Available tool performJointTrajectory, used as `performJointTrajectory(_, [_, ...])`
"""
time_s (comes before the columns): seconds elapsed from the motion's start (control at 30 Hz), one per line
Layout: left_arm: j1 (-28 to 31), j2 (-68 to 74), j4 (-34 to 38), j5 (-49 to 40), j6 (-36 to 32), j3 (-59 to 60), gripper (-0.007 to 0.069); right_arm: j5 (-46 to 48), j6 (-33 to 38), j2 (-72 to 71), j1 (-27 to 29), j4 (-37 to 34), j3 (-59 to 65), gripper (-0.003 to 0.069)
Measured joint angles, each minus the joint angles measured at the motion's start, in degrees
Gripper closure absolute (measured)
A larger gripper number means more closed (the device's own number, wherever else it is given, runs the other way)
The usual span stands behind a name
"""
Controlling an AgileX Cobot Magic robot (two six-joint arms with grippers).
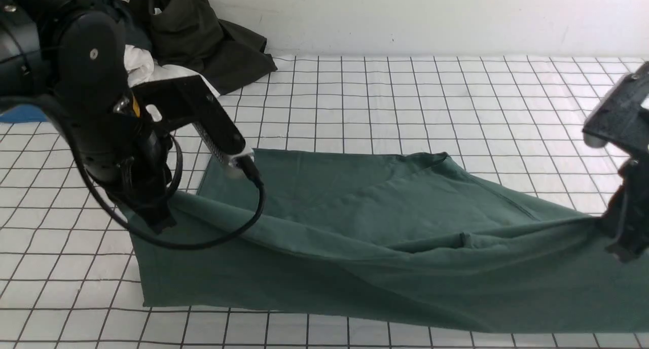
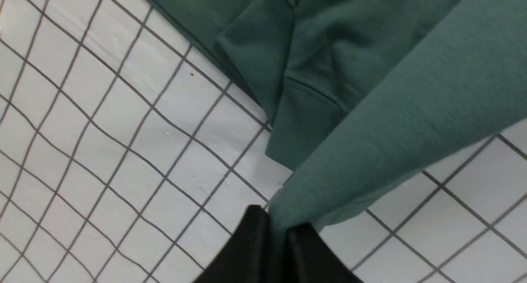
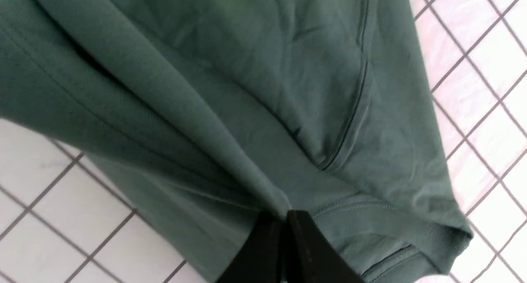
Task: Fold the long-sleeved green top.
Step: Use both arms to drag the lower edge of the fabric forward and fold it over the upper edge, then use the right arm to clamp the right edge of the fabric
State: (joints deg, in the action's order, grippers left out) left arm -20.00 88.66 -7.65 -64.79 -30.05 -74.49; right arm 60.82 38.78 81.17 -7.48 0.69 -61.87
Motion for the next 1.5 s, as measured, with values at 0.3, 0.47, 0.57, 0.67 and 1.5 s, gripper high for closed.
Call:
performJointTrajectory(0.3, [5.40, 11.17, 1.92, 0.00, -3.06, -13.23, 0.0610, -0.22, -0.42, 13.66, 0.76, -0.99, -12.79, 0.0659])
performJointTrajectory(0.47, [8.21, 17.62, 3.74, 0.00, -4.89, -20.22, 0.0608, -0.22, -0.61, 21.35, 1.83, -1.19, -20.20, 0.0659])
performJointTrajectory(0.57, [10.06, 22.07, 4.49, -0.04, -5.02, -25.01, 0.0608, -0.22, -0.68, 25.93, 3.32, -1.89, -25.83, 0.0659])
performJointTrajectory(0.67, [11.06, 25.18, 5.42, -0.04, -5.02, -28.43, 0.0608, -0.28, -0.68, 28.63, 4.37, -3.21, -29.58, 0.0659])
performJointTrajectory(1.5, [11.79, 28.30, 6.63, -2.96, 8.86, -34.84, 0.0217, -7.18, -23.74, 30.23, 5.48, 2.77, -34.19, 0.0289])
